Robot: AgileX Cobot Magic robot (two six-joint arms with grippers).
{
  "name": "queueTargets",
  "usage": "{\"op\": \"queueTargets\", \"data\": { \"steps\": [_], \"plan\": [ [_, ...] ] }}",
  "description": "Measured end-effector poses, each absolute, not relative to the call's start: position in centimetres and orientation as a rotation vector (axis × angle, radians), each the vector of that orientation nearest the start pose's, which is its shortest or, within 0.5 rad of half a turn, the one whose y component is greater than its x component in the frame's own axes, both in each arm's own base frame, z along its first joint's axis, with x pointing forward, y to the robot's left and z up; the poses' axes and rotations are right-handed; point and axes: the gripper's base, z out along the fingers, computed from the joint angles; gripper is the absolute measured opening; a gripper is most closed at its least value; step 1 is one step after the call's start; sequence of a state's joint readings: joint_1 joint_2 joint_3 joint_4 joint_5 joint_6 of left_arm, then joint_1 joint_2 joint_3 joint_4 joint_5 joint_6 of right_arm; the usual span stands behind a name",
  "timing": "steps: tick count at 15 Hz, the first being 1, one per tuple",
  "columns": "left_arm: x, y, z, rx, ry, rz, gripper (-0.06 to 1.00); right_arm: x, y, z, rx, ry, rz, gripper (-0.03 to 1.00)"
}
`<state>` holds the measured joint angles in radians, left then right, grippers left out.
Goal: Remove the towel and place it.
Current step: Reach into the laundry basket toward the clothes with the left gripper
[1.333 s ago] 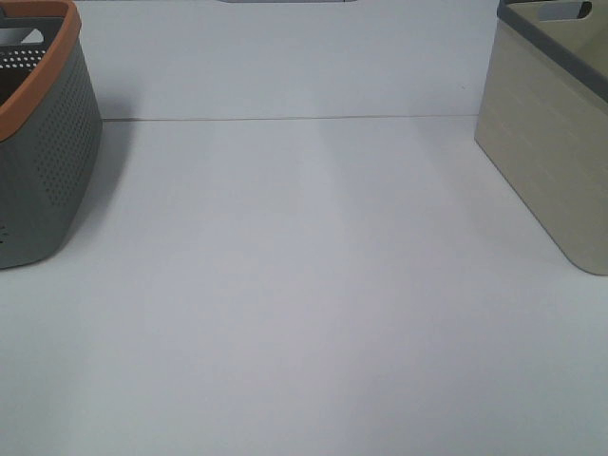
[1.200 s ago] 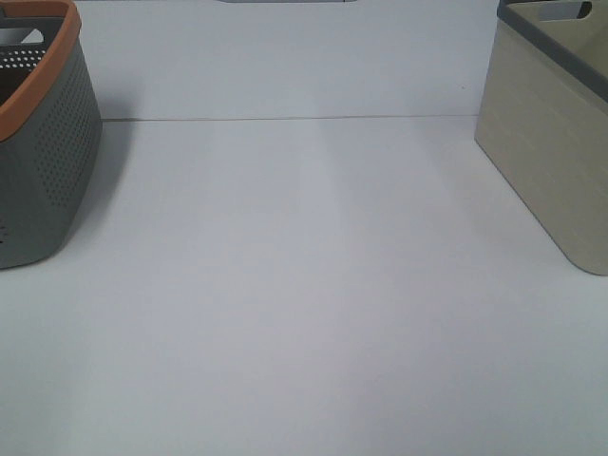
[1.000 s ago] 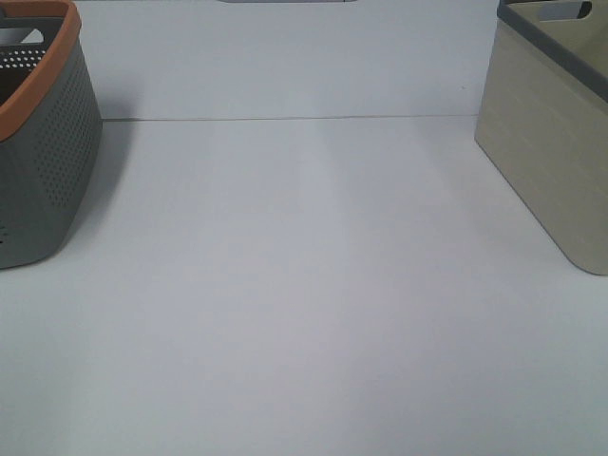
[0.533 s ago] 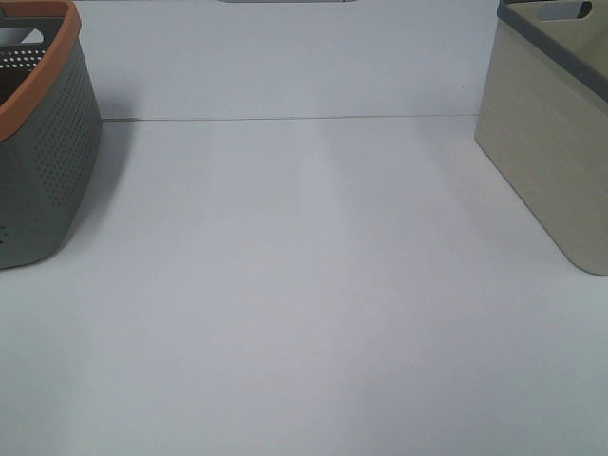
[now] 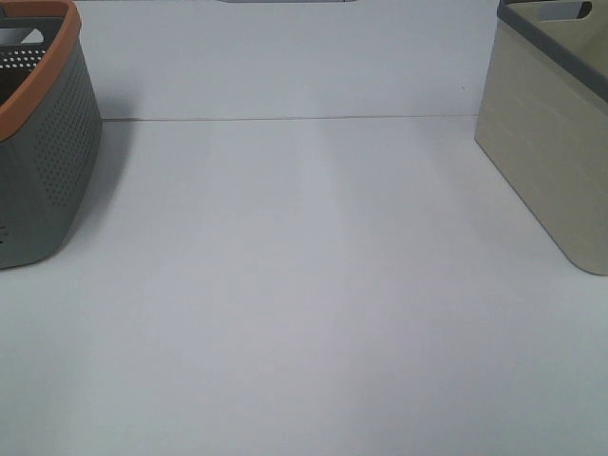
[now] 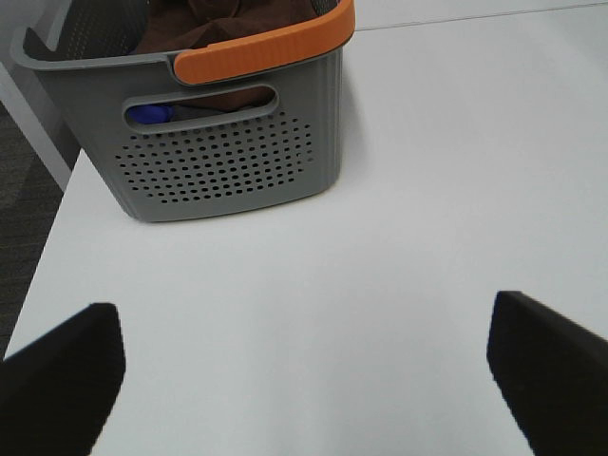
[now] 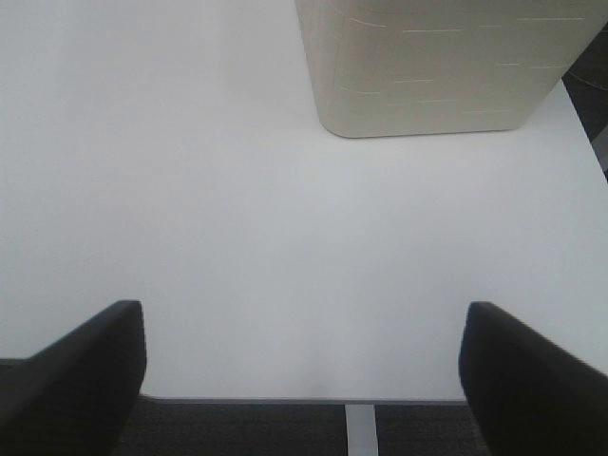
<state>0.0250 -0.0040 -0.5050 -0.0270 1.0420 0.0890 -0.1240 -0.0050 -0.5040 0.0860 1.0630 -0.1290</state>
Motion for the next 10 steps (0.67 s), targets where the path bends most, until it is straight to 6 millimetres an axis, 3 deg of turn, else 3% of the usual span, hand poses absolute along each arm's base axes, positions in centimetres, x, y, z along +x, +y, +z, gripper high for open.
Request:
{"op": "queueTargets", "data": {
  "steps": [10],
  "plan": [
    [-0.53, -0.23, 28.02, 0.066, 2.015, 0.040, 0.99, -0.55, 0.76, 27.84, -0.010, 2.035, -0.056, 0.79]
  ]
}}
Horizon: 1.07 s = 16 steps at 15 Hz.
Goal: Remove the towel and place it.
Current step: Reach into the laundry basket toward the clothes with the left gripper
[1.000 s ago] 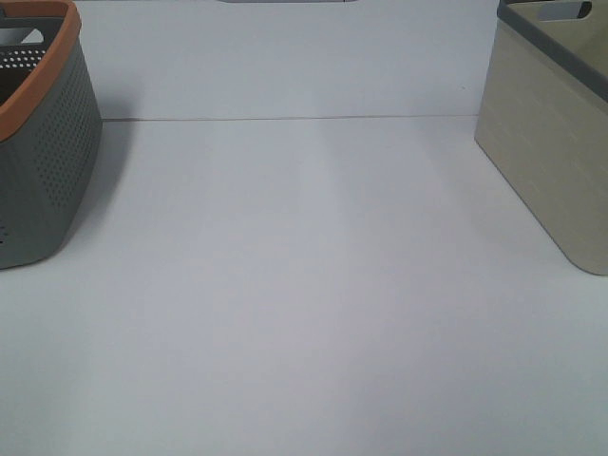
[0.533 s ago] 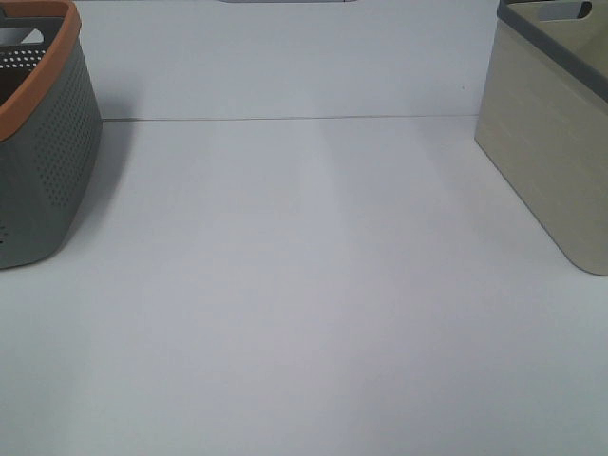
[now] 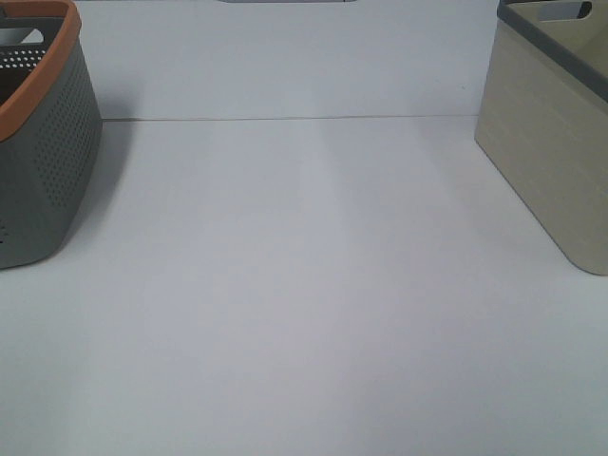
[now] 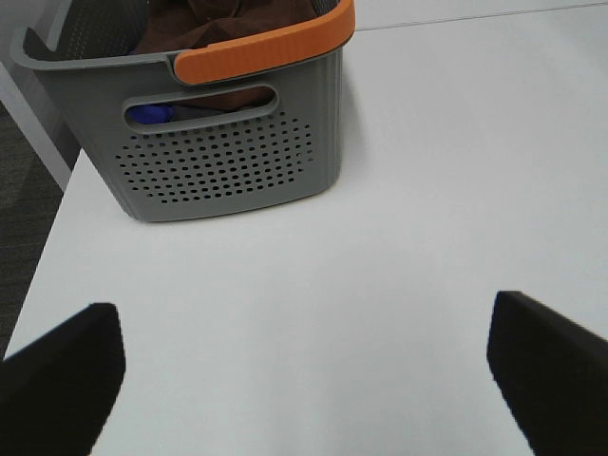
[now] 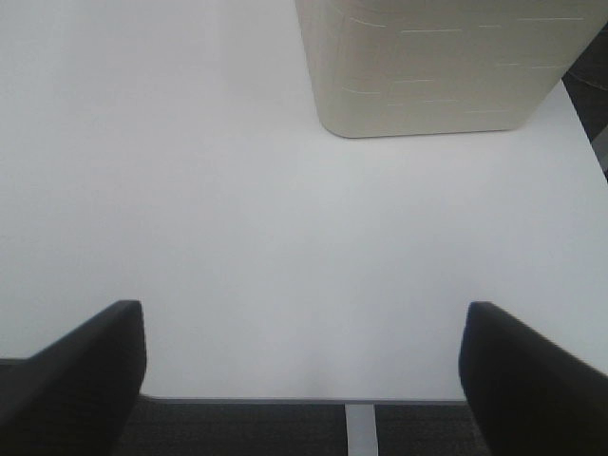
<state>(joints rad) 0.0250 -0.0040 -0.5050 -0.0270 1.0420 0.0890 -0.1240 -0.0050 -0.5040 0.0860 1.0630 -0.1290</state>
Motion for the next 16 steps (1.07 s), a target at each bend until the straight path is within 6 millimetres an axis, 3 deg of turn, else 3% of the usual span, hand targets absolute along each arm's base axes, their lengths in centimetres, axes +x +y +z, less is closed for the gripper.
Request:
{"op": "queueTargets", "data": {
  "steps": [16],
  "plan": [
    [-0.53, -0.23, 28.02, 0.066, 2.015, 0.040, 0.99, -0.55, 0.76, 27.84, -0.010, 2.035, -0.056, 0.79]
  ]
}}
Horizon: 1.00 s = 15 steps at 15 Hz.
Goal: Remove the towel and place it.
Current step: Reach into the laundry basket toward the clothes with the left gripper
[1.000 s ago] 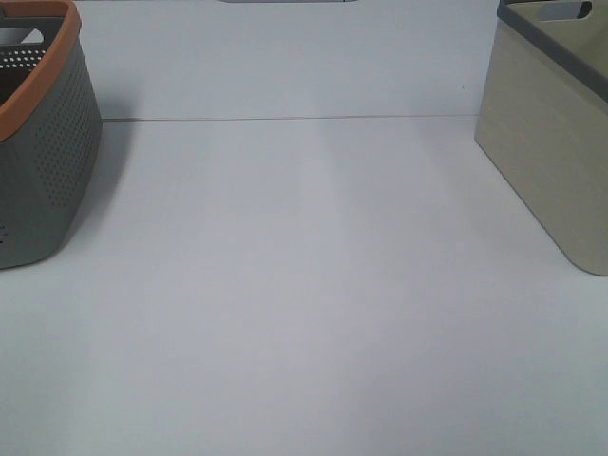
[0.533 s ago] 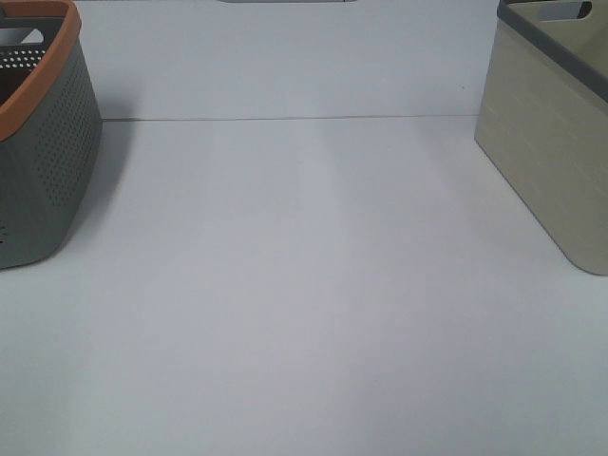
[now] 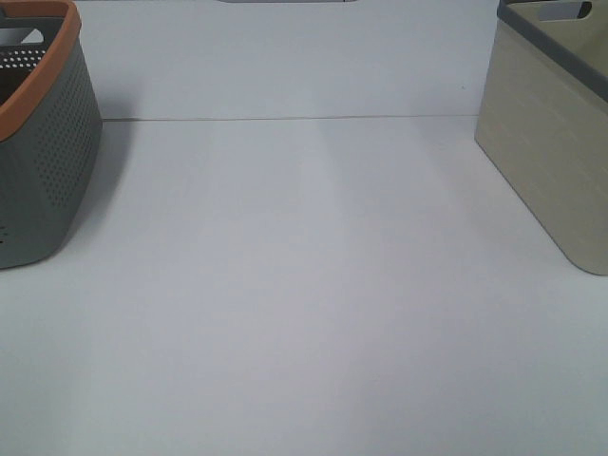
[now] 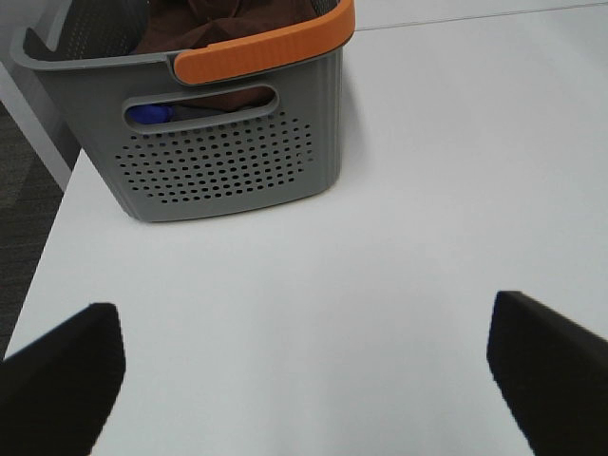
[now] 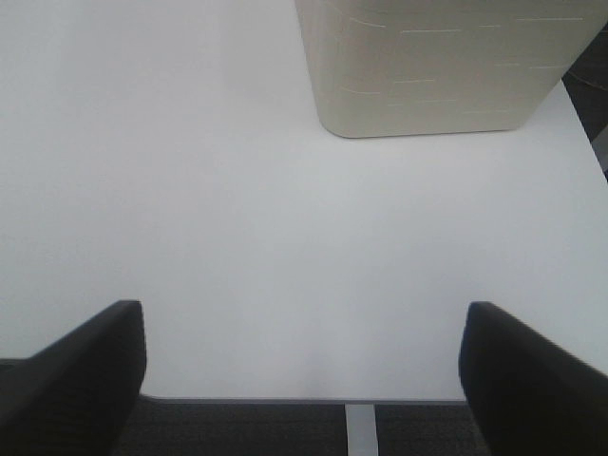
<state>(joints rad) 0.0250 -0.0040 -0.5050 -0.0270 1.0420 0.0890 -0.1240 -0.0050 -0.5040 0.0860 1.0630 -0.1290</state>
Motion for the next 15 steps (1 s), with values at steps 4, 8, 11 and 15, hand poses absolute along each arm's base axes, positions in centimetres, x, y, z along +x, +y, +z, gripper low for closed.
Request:
{"op": "queueTargets", "data": {
  "steps": [4, 8, 11, 15],
  "plan": [
    [-0.5, -0.2, 28.0, 0.066, 2.015, 0.040, 0.99, -0.5, 0.8, 27.8, -0.010, 2.035, -0.056, 0.79],
    [-0.5, -0.2, 28.0, 0.066, 2.015, 0.040, 0.99, -0.5, 0.8, 27.8, -0.010, 2.035, -0.056, 0.79],
    [-0.6, -0.2, 28.2, 0.066, 2.009, 0.041, 0.99, -0.5, 0.8, 27.8, -0.010, 2.035, -0.056, 0.79],
    [0.6, -0.1, 31.8, 0.091, 2.063, 0.064, 0.99, -0.5, 0.8, 27.8, -0.010, 2.035, -0.056, 0.79]
  ]
}}
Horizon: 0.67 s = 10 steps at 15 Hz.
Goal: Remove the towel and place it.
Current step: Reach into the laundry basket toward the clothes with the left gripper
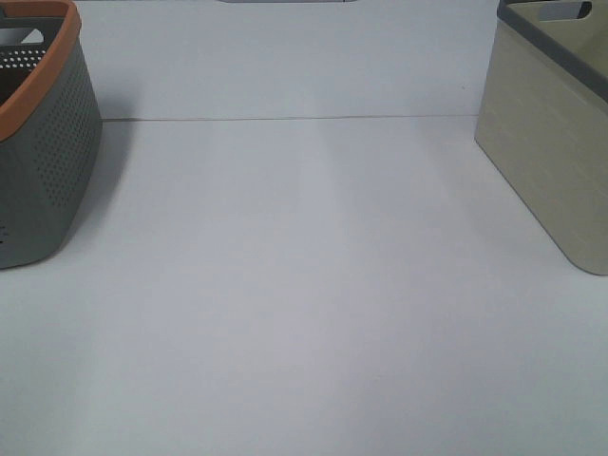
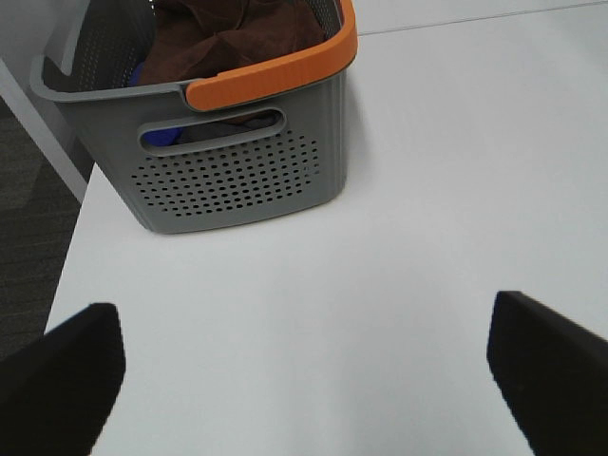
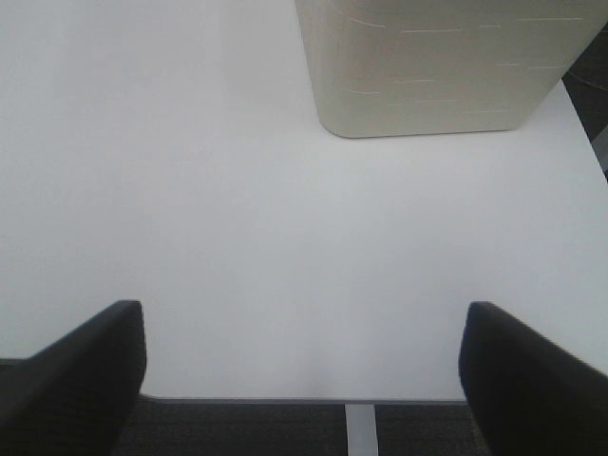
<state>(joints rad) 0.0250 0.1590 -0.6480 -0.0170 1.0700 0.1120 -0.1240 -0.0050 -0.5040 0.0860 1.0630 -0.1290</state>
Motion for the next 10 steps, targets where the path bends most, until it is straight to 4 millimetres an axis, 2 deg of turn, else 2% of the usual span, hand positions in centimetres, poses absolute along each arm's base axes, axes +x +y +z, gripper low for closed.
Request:
{"op": "queueTargets", "data": {
  "steps": [2, 3, 4, 7, 8, 10],
  "plan": [
    [2.9, -0.1, 34.8, 0.096, 2.118, 0.063, 0.99, -0.5, 0.8, 27.8, -0.010, 2.035, -0.056, 0.79],
    [3.7, 0.0, 35.6, 0.096, 2.131, 0.062, 0.99, -0.5, 0.8, 27.8, -0.010, 2.035, -0.056, 0.79],
    [6.6, 0.0, 38.9, 0.112, 2.183, 0.065, 0.99, -0.5, 0.8, 27.8, -0.010, 2.035, -0.056, 0.79],
    [12.2, 0.2, 42.8, 0.252, 2.302, 0.114, 0.99, -0.5, 0.8, 27.8, -0.010, 2.035, -0.056, 0.79],
    [13.0, 0.2, 43.6, 0.273, 2.294, 0.125, 0.99, -0.5, 0.8, 27.8, -0.010, 2.035, -0.056, 0.79],
    [17.1, 0.3, 45.7, 0.347, 2.295, 0.159, 0.99, -0.5, 0.8, 27.8, -0.010, 2.035, -0.056, 0.79]
  ]
}}
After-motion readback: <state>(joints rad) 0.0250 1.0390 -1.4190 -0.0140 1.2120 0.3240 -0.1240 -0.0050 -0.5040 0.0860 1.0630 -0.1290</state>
